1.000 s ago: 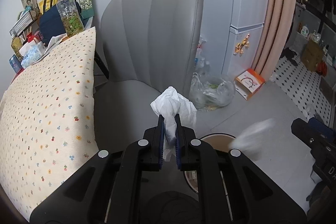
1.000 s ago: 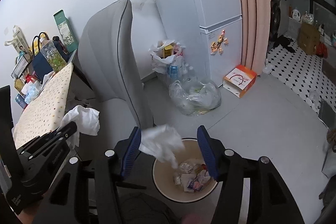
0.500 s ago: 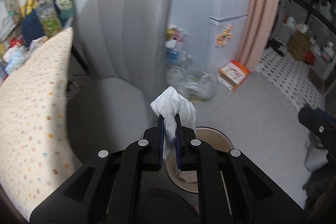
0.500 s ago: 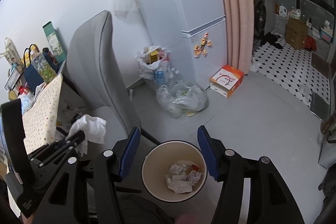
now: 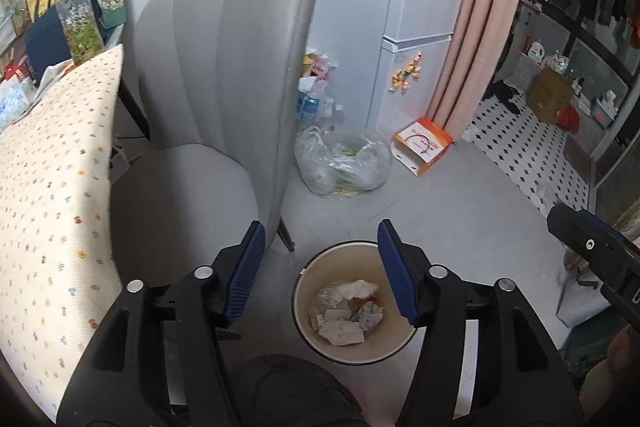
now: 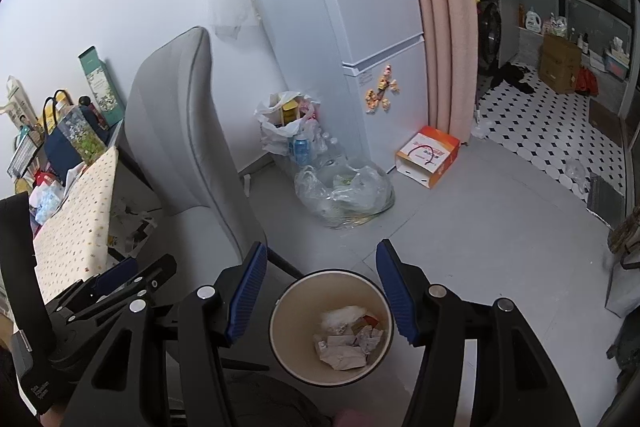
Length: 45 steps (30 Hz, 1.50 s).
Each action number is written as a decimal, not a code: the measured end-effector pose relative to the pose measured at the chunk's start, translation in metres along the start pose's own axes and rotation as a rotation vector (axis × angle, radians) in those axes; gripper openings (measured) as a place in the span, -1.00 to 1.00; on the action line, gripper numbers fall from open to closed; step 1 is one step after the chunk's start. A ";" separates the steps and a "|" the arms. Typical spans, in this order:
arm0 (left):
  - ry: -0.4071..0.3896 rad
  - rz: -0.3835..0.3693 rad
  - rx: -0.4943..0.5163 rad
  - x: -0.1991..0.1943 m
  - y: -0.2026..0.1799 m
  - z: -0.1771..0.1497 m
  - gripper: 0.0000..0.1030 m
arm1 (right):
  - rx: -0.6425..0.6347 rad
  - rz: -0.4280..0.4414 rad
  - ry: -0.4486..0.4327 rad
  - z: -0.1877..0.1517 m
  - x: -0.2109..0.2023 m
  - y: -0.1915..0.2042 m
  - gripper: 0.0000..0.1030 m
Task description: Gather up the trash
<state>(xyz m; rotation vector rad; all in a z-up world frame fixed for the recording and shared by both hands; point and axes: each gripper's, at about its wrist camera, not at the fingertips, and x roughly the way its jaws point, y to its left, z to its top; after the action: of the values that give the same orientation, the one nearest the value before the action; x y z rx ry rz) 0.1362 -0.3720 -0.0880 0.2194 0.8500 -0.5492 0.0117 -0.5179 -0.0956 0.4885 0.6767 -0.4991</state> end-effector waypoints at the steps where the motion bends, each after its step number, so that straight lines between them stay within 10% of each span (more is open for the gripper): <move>1: -0.008 0.006 -0.003 -0.003 0.002 0.000 0.24 | -0.008 0.007 -0.002 0.000 -0.001 0.004 0.10; 21: -0.178 0.163 -0.145 -0.096 0.098 -0.009 0.87 | -0.162 0.074 -0.092 -0.002 -0.059 0.094 0.85; 45: -0.301 0.272 -0.329 -0.207 0.206 -0.064 0.88 | -0.368 0.146 -0.166 -0.038 -0.148 0.216 0.85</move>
<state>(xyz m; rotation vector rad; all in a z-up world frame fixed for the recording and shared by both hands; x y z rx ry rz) 0.0960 -0.0967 0.0213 -0.0497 0.5929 -0.1748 0.0188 -0.2890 0.0361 0.1456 0.5528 -0.2650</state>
